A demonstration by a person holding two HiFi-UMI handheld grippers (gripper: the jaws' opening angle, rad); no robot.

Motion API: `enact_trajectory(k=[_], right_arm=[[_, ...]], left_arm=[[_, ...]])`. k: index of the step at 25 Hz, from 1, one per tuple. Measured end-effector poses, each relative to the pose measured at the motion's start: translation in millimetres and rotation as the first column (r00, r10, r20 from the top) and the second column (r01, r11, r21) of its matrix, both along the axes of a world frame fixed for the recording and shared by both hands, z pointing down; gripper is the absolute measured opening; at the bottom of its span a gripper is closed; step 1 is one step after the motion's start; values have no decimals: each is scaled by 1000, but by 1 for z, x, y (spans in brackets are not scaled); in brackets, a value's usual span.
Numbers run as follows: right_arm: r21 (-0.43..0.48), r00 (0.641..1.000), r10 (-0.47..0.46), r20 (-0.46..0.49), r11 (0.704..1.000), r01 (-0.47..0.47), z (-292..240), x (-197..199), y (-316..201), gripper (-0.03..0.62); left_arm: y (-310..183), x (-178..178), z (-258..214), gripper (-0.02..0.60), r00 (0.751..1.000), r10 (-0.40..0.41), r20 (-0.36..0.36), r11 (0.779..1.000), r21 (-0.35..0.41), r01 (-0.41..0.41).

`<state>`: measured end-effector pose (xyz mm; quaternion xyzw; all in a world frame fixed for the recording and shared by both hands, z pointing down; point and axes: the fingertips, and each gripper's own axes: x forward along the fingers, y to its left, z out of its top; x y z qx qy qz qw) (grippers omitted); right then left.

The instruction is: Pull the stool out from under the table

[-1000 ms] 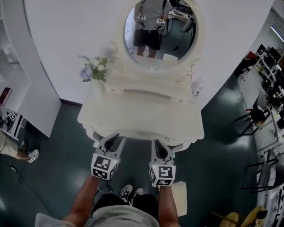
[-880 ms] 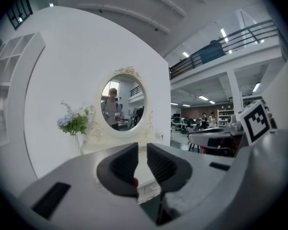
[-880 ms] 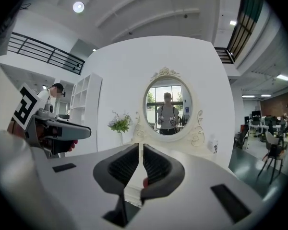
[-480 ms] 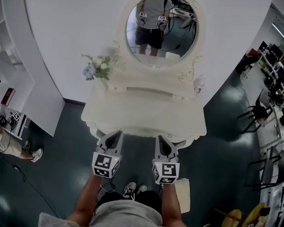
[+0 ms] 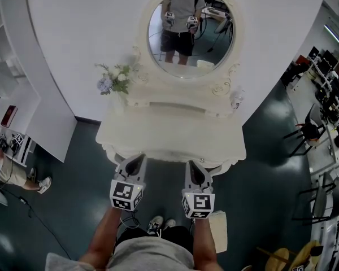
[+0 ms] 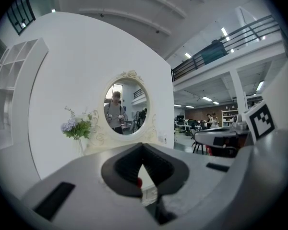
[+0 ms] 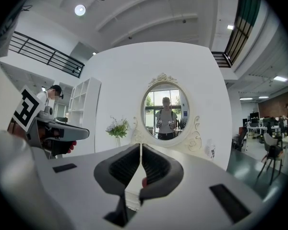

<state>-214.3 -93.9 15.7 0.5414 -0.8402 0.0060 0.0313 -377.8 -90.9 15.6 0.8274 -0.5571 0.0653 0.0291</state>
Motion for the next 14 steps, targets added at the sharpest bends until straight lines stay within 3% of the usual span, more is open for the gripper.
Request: enact_trajectory(k=[14], right_arm=[[3, 1000, -9, 16, 1000, 9, -2, -2, -3, 25]], left_arm=[[-1, -1, -2, 2, 1000, -2, 18, 1000, 10, 2]])
